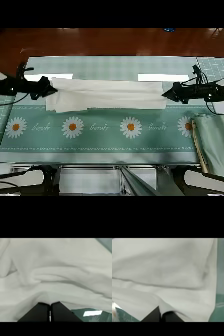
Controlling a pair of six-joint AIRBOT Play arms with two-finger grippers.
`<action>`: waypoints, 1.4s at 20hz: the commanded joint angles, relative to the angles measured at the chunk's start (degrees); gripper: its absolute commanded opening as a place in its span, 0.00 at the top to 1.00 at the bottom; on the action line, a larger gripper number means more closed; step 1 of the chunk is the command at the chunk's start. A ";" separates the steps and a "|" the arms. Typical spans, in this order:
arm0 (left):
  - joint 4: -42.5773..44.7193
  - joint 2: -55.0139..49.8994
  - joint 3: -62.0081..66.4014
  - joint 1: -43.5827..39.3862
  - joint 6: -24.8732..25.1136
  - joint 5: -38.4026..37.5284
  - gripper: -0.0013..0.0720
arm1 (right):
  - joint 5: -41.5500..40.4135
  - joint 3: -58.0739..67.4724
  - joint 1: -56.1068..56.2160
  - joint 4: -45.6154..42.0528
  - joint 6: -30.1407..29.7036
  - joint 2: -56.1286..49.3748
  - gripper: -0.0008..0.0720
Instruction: Fold the shirts.
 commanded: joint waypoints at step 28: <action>16.92 8.17 3.02 2.32 0.07 0.04 0.35 | 0.00 14.49 -3.10 -10.56 10.62 -16.65 0.41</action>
